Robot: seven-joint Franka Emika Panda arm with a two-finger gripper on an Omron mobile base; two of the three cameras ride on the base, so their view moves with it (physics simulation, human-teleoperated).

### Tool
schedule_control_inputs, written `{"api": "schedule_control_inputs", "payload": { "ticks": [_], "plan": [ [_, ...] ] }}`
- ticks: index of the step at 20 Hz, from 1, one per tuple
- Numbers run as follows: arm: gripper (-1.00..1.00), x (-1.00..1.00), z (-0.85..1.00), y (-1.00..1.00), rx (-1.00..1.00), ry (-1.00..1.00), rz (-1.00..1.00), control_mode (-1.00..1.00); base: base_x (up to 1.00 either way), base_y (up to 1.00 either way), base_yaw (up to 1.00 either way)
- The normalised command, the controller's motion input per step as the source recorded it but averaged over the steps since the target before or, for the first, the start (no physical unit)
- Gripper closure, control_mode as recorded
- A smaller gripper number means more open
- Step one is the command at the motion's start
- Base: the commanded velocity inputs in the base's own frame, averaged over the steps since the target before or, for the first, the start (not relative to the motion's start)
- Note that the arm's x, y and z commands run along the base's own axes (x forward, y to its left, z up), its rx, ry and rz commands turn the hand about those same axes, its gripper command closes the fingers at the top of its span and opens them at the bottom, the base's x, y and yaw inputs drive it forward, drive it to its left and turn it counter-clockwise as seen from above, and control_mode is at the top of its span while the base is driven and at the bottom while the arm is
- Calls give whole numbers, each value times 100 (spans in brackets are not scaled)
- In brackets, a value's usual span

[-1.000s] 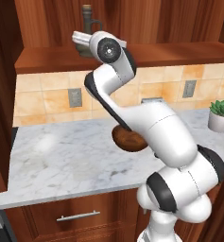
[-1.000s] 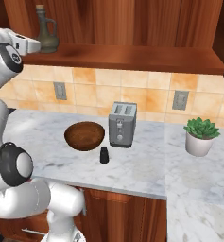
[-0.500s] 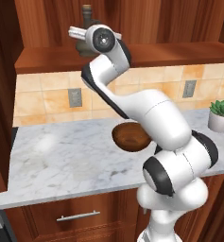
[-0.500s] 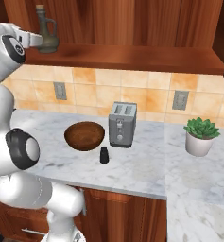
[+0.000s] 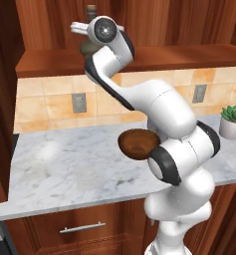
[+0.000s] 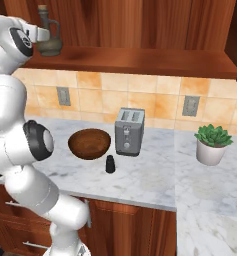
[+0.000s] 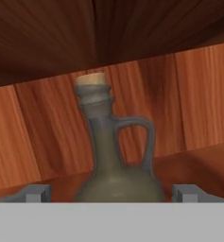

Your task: Retrieve the bottle and the shaker from the cabinet and place them next to the mixing bowl on the counter. Then add garlic from the fridge to the mixing bowl.

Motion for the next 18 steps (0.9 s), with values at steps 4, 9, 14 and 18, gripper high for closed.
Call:
{"api": "schedule_control_inputs", "payload": {
  "ticks": [4, 9, 14, 18],
  "plan": [
    [-100, 34, 0, 0, 0, 4, 0, -100, 0, 0, 0],
    [-100, 33, 0, 3, 0, 1, 0, -100, 0, 0, 0],
    [-100, 20, 0, 7, 0, 0, 0, -100, 0, 0, 0],
    [-100, 16, 0, 8, 0, 1, 0, -100, 0, 0, 0]
  ]
}}
